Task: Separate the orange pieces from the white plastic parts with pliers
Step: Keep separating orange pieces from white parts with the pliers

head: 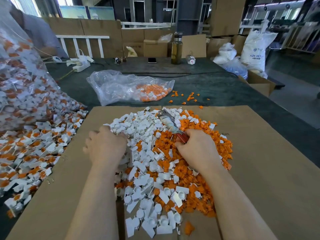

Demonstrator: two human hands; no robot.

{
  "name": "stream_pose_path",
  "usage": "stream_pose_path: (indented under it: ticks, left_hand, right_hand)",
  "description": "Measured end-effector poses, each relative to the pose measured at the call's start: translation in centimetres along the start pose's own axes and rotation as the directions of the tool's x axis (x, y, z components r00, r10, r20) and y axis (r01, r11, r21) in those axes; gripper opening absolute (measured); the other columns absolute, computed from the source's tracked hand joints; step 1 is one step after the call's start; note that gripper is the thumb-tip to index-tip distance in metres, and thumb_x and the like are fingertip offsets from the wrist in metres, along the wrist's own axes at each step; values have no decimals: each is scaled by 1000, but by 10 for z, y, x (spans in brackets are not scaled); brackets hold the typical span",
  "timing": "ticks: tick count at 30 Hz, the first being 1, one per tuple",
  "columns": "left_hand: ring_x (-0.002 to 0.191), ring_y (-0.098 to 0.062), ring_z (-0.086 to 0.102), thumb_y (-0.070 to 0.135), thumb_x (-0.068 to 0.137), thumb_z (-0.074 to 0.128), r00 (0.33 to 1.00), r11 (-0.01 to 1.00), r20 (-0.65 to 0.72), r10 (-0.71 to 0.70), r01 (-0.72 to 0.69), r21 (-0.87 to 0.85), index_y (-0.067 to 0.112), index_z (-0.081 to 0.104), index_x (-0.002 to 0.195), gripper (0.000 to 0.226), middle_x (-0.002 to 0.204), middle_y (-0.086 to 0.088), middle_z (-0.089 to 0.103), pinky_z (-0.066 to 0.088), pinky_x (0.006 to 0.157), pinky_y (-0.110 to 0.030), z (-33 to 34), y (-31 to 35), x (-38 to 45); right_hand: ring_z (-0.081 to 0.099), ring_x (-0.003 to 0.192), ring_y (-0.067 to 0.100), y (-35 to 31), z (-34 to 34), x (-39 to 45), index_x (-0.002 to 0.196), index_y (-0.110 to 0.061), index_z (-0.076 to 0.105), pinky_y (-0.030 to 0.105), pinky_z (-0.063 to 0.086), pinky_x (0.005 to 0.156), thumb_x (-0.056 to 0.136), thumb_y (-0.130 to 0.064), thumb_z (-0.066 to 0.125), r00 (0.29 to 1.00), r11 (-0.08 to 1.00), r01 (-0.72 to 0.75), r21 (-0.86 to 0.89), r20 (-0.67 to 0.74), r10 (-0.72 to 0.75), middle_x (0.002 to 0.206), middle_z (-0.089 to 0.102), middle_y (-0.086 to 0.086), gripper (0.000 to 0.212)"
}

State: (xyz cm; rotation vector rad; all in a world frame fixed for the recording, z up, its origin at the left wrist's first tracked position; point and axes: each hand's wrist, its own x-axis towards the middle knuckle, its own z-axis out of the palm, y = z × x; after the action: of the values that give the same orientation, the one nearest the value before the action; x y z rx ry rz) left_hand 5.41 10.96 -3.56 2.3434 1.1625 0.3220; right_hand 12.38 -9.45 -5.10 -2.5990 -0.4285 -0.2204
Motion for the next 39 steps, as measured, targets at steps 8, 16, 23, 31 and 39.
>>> stream_pose_path:
  ticks: [8,16,23,31,39]
  left_hand:
    - [115,-34,53,19,95,53,975,985,140,172,-173,-2,19,67,119,28,125,-11,62,49,94,-42,8,0,-1]
    - [80,-20,65,28,91,67,976,984,160,149,-131,-118,21,70,91,8,79,1,71,55,72,-35,5,2,-6]
    - [67,-11,60,25,92,69,958,976,216,190,-160,-149,21,68,83,10,78,1,69,42,52,-24,5,5,-8]
    - [72,-19,63,28,94,65,957,912,168,238,-161,-377,21,67,88,10,81,0,69,52,68,-35,3,9,-16]
    - [82,-19,76,12,93,66,913,458,317,257,173,-872,13,69,100,7,79,-1,78,57,80,-31,-5,23,-26]
  right_hand:
    - [51,71,16,-3,5,-5,95,-29,60,28,42,57,88,-50,60,1000,995,5,-102,7,-4,75,50,-10,22]
    - [47,68,13,-7,7,-6,100,-30,61,23,31,45,90,-51,57,998,990,52,-128,-13,-54,74,47,-12,23]
    - [46,67,14,-11,8,-7,101,-30,63,21,27,45,90,-47,57,996,985,86,-149,-20,-89,78,54,-9,21]
    - [55,68,9,-9,2,-6,93,-28,57,24,42,50,91,-41,57,996,998,36,51,-80,-32,78,57,-13,13]
    - [52,57,0,-12,-10,-7,87,-27,63,18,45,54,85,-23,69,997,727,-74,682,22,80,77,62,-8,8]
